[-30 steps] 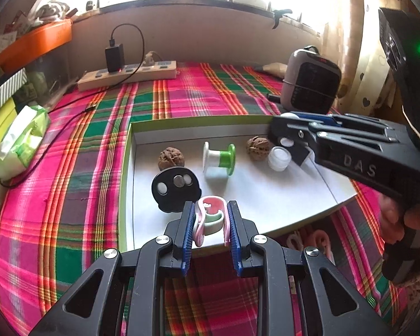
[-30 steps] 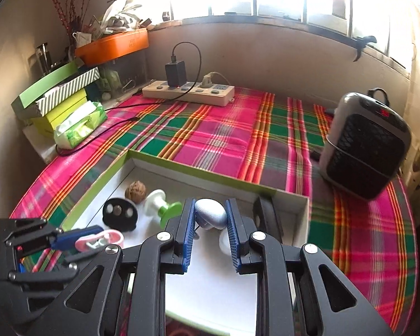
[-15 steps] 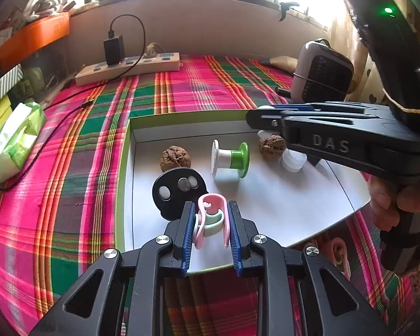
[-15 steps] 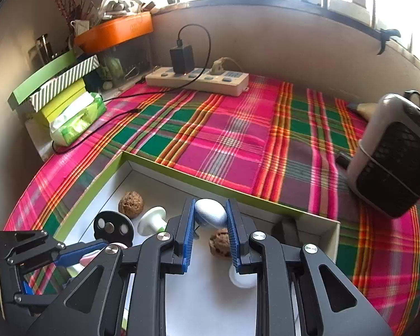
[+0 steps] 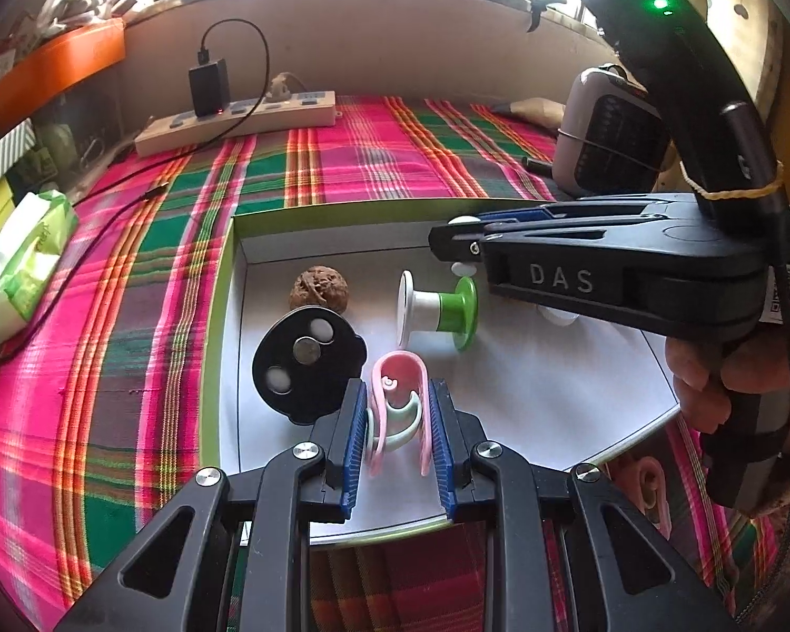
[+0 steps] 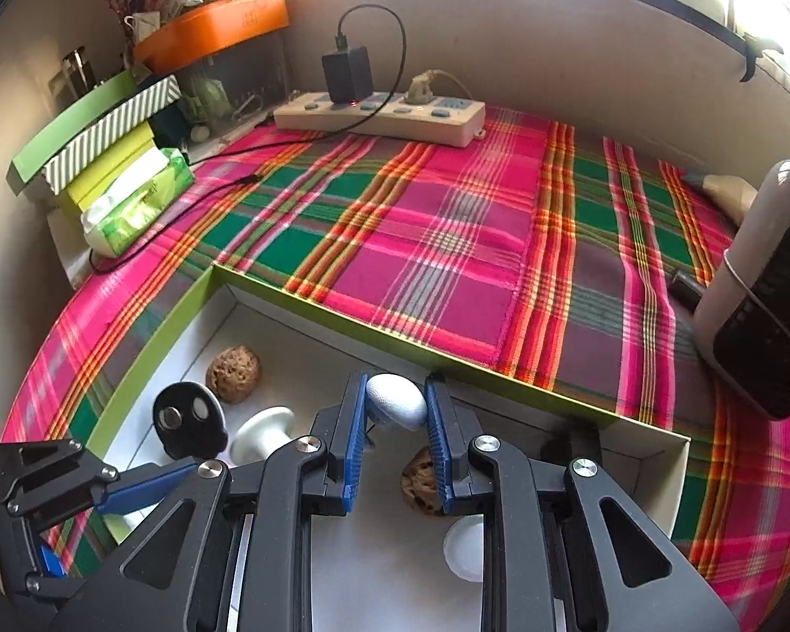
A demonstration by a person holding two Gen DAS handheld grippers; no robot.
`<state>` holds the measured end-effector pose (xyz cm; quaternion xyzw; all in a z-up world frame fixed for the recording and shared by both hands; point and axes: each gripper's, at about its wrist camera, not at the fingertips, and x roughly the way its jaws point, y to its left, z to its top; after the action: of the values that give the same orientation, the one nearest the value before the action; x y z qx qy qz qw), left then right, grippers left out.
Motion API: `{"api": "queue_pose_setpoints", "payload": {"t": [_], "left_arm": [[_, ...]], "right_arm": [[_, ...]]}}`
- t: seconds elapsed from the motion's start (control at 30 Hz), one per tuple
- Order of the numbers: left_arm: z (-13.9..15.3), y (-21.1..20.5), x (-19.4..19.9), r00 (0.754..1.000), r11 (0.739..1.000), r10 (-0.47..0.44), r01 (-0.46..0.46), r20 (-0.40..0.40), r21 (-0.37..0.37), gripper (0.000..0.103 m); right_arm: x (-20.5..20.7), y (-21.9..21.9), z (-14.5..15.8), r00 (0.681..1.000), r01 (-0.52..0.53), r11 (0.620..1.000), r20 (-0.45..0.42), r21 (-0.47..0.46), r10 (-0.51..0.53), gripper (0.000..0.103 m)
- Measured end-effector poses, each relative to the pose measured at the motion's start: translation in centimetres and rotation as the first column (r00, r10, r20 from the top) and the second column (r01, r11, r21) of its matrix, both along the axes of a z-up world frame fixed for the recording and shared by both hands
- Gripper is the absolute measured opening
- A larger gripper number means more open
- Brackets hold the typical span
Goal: Organize objects
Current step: 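Open the right gripper to drop the white egg-shaped piece while the left gripper releases the pink clip, then withdraw both tools from the lid toward the pink clip and white cable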
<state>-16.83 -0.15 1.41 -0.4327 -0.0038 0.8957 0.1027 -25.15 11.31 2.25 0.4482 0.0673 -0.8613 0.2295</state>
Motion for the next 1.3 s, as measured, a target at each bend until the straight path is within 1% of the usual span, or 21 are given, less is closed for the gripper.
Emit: {"api": "queue_pose_setpoints", "payload": {"t": [0.67, 0.9, 0.97, 1.03, 1.07, 1.3], "left_arm": [[-0.07, 0.17, -0.17, 1.0, 1.0, 0.007, -0.007, 0.014, 0.0, 0.022], [-0.14, 0.08, -0.04, 1.0, 1.0, 0.0, 0.0, 0.014, 0.008, 0.027], [-0.13, 0.06, -0.03, 1.0, 1.0, -0.001, 0.001, 0.014, 0.01, 0.027], [-0.17, 0.1, 0.01, 1.0, 1.0, 0.002, -0.002, 0.013, 0.005, 0.028], [-0.13, 0.12, 0.01, 1.0, 1.0, 0.004, -0.004, 0.014, 0.004, 0.028], [0.38, 0.13, 0.49, 1.0, 1.0, 0.003, -0.003, 0.008, 0.009, 0.034]], "right_arm": [[-0.18, -0.47, -0.26, 1.0, 0.0, 0.999, 0.011, 0.038, 0.0, 0.024], [-0.07, -0.53, -0.22, 1.0, 0.007, 0.999, 0.008, 0.041, -0.007, 0.024], [-0.01, -0.5, -0.13, 1.0, 0.011, 0.999, 0.005, 0.039, -0.011, 0.025], [0.09, -0.5, -0.02, 1.0, 0.009, 0.999, 0.005, 0.035, -0.009, 0.034], [0.18, -0.46, 0.07, 1.0, 0.012, 0.999, 0.003, 0.033, -0.012, 0.035], [0.74, -0.06, 0.68, 1.0, 0.027, 0.999, -0.014, 0.028, -0.027, 0.035]]}}
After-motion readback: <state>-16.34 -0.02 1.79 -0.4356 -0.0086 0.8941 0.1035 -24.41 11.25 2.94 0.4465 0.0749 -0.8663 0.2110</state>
